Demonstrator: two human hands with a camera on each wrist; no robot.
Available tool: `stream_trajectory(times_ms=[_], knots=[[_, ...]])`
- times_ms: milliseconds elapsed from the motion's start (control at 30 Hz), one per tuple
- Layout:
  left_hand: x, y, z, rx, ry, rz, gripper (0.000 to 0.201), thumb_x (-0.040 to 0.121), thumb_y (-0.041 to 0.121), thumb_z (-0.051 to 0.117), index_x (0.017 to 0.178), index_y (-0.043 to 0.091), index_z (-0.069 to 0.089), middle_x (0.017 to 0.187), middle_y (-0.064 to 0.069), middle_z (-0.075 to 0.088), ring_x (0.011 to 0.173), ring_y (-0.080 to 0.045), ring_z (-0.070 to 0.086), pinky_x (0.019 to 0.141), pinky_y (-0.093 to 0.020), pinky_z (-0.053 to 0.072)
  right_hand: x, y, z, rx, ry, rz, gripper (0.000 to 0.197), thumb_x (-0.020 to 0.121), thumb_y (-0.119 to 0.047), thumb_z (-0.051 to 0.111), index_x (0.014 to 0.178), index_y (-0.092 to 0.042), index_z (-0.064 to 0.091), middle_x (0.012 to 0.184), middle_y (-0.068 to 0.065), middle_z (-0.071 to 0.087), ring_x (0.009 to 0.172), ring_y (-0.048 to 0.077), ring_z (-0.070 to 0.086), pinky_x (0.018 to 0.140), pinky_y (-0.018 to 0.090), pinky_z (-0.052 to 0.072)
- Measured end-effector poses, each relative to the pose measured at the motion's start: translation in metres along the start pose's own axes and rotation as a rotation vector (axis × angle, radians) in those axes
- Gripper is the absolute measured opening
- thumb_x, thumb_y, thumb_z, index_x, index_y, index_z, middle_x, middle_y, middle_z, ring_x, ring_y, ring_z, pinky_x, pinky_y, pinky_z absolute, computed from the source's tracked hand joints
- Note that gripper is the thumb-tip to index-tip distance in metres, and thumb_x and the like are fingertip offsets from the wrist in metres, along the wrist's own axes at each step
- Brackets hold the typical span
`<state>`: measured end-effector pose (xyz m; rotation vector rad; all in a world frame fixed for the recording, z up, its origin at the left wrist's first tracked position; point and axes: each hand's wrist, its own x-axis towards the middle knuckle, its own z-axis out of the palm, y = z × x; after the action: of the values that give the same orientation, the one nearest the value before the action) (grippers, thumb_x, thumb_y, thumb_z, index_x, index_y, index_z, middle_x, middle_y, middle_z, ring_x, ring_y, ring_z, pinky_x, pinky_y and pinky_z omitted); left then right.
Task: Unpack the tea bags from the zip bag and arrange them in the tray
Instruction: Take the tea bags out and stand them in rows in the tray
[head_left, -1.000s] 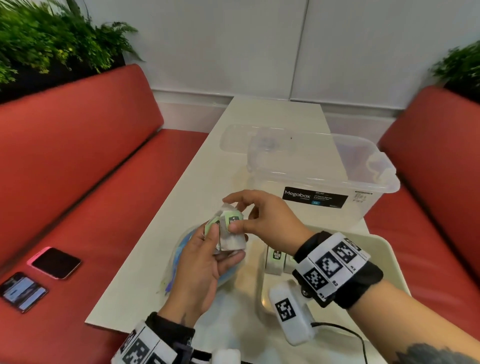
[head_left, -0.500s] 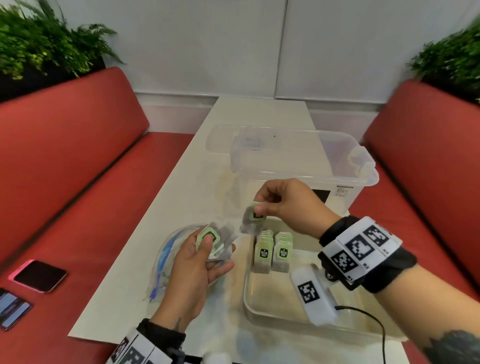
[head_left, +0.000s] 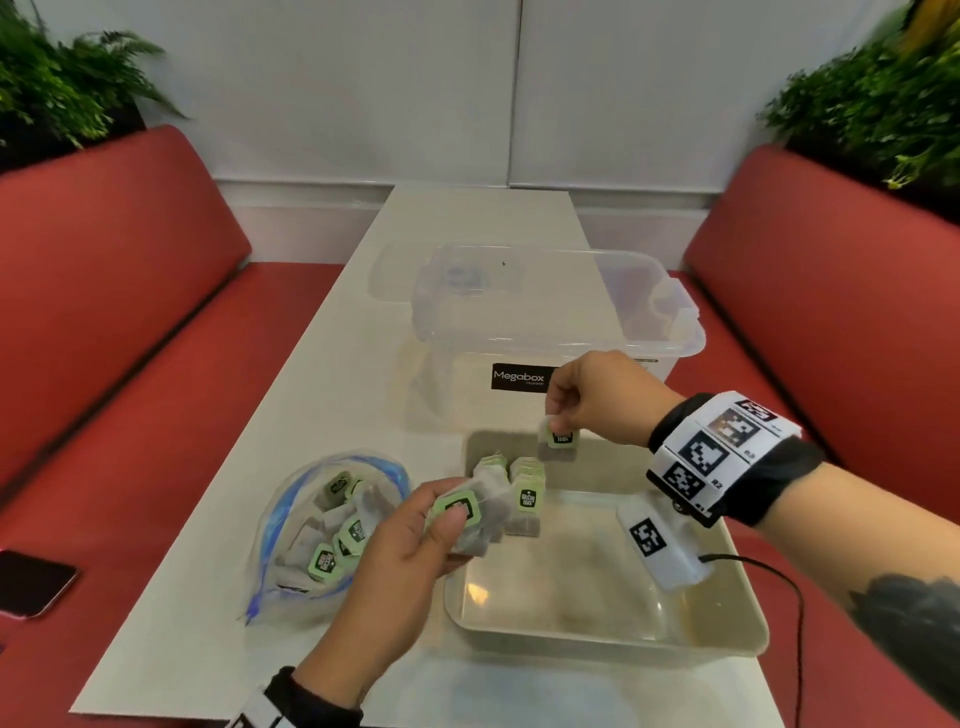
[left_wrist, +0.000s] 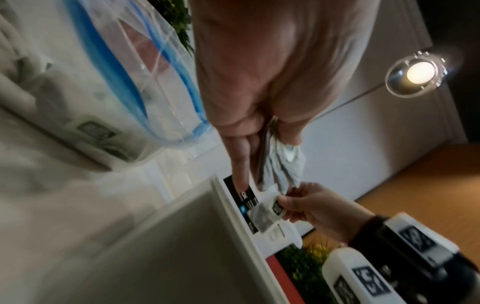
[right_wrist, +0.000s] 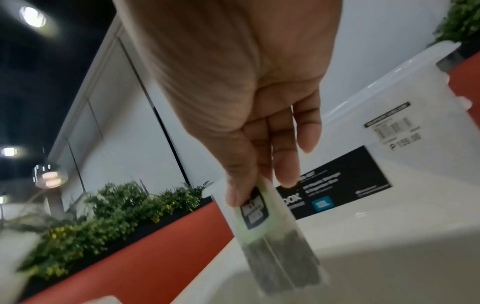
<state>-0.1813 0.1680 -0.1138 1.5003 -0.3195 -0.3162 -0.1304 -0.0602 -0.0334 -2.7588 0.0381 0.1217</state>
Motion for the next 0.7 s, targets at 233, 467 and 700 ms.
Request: stream_trajectory(times_ms=[233,467,700], knots=[[-0.005,-0.010,0.012,0.409,-0.197,0.148,0.021,0.088,0.047,0.049,0.107,0.053,0.057,0.103,0.028,0.065,0.092,0.003,0.062,0.076,-0.008,0.043,0.011,0.025,0.016,-0.244,-0.111,0.050,0.023,0.076,-0.009,0.070,0.068,-0.025,0.056,0.072,-0.008,0.055,0.076,0.016,0.057,0.067,0.025,0.044],[-0.005,-0.014,0.011,0.442,-0.224,0.133,0.023,0.089,0.042,0.047,0.107,0.047,0.061,0.106,0.028,0.063,0.095,0.002,0.061,0.076,-0.009,0.044,0.024,0.033,0.029,-0.396,-0.120,0.022,0.013,0.080,-0.017,0.067,0.076,-0.023,0.056,0.088,-0.003,0.054,0.083,0.018,0.053,0.068,0.026,0.040],[-0.006,-0.014,0.010,0.462,-0.233,0.149,0.028,0.088,0.041,0.045,0.113,0.054,0.051,0.107,0.028,0.063,0.093,0.001,0.061,0.077,-0.010,0.044,0.029,0.041,0.043,-0.431,-0.124,0.006,0.017,0.083,-0.021,0.062,0.091,-0.019,0.046,0.086,0.000,0.055,0.083,0.022,0.052,0.063,0.028,0.035]])
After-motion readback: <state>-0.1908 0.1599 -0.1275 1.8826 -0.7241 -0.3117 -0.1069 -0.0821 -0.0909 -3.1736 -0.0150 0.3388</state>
